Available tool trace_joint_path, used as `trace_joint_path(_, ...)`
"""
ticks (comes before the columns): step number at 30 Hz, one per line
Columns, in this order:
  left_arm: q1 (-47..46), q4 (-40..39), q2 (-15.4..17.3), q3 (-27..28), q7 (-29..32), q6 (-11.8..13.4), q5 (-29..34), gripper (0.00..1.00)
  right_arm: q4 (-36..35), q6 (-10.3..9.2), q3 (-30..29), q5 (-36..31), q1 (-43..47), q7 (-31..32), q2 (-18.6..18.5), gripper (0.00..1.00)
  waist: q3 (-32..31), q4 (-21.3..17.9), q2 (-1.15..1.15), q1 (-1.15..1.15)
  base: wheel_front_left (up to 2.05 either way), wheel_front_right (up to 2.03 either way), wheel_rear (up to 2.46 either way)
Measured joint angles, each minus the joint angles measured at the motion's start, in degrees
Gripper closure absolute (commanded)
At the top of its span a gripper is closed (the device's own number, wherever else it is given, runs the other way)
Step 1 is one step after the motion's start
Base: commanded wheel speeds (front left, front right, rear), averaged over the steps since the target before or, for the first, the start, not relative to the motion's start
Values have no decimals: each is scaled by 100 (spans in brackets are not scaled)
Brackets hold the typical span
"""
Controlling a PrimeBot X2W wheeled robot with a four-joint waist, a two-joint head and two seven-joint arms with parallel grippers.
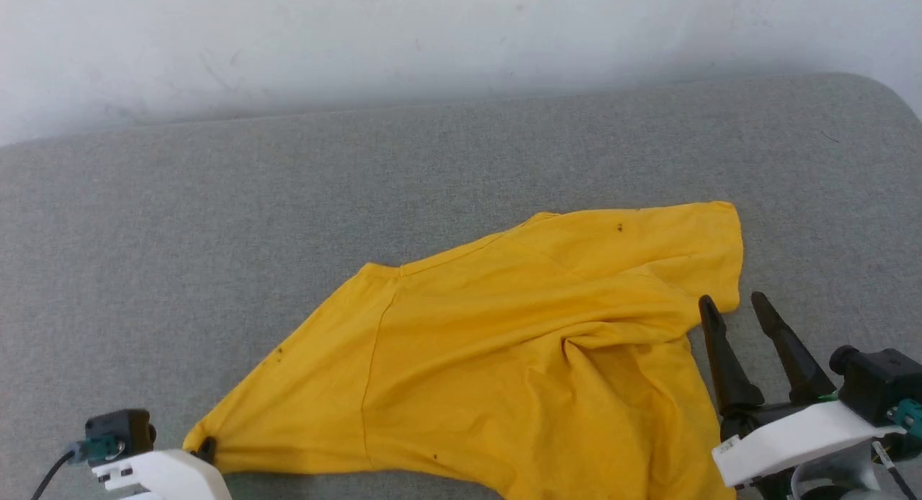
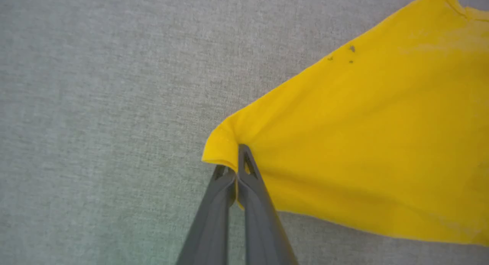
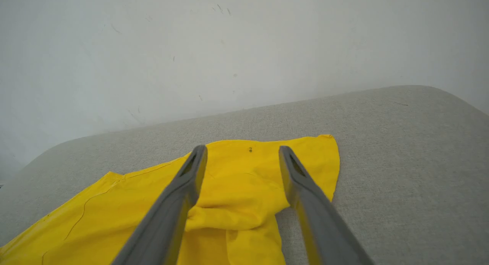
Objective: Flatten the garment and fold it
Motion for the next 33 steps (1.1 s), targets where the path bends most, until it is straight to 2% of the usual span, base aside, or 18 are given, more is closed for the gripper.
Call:
trace_joint_path(4, 172, -71, -114, 85, -114, 22, -170, 100, -13, 0, -22, -2, 7, 34, 1, 0, -18, 23, 0, 0, 0, 0, 0)
trace_joint_path(5, 170, -88, -160, 96, -167, 13, -220, 71, -18, 0, -35, -2, 14, 37, 2, 0, -26, 32, 0, 0, 0, 0, 0)
trace_joint_path(6, 165, -101, -193, 93, -224, -7, -236, 5, -24, 0, -47, -11, 25, 41, 1, 0, -37, 41, 0, 0, 0, 0, 0)
trace_joint_path(7, 159, -124, -209, 82, -280, -62, -236, 0, -30, 0, -58, -19, 29, 42, 1, 0, -50, 49, 0, 0, 0, 0, 0)
trace_joint_path(11, -81, -339, -221, 70, -559, -200, -171, 0, -83, 0, -73, -43, 29, 77, 0, 0, -109, 63, 0, 0, 0, 0, 0)
trace_joint_path(16, -823, -420, 24, -214, -475, -476, 93, 0, -149, 0, -52, -47, 28, 109, 1, 0, -111, 14, 0, 0, 0, 0, 0)
trace_joint_path(20, -1480, -174, 201, -641, 31, -916, 178, 0, -191, 0, -22, -87, 21, 142, 1, 0, -20, -43, 0, 1, 0, 0, 0)
trace_joint_path(25, -2160, 514, 265, -1101, 786, -1403, 152, 0, -193, 0, 15, -85, -2, 138, 1, 0, 171, -105, 0, 1, 0, 0, 0)
trace_joint_path(29, -2490, 1063, 286, -1394, 1310, -1649, 114, 0, -172, 0, 69, -82, -59, 122, 1, 0, 328, -163, 0, 1, 0, 0, 0)
trace_joint_path(33, -2798, 1213, 382, -1630, 1996, -1789, 3, 0, -96, 0, 41, -82, -120, 111, 1, 0, 412, -226, 0, 0, 0, 0, 0)
